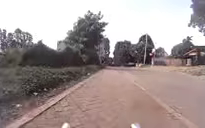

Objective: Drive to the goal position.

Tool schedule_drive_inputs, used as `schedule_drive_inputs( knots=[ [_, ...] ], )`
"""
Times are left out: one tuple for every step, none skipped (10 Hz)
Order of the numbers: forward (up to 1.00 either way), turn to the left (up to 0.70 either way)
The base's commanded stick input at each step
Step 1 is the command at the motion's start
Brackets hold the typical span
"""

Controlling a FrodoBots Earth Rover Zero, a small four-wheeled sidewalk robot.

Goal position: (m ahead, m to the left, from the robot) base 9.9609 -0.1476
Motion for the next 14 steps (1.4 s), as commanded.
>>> schedule_drive_inputs(
  knots=[
    [0.70, 0.00],
    [0.70, 0.00],
    [0.70, 0.00],
    [0.70, 0.00],
    [0.70, 0.00],
    [0.70, 0.00],
    [0.70, 0.00],
    [0.70, 0.00],
    [0.70, 0.00],
    [0.70, 0.00],
    [0.70, -0.05],
    [0.70, -0.22],
    [0.70, -0.35],
    [0.70, -0.35]
  ],
)
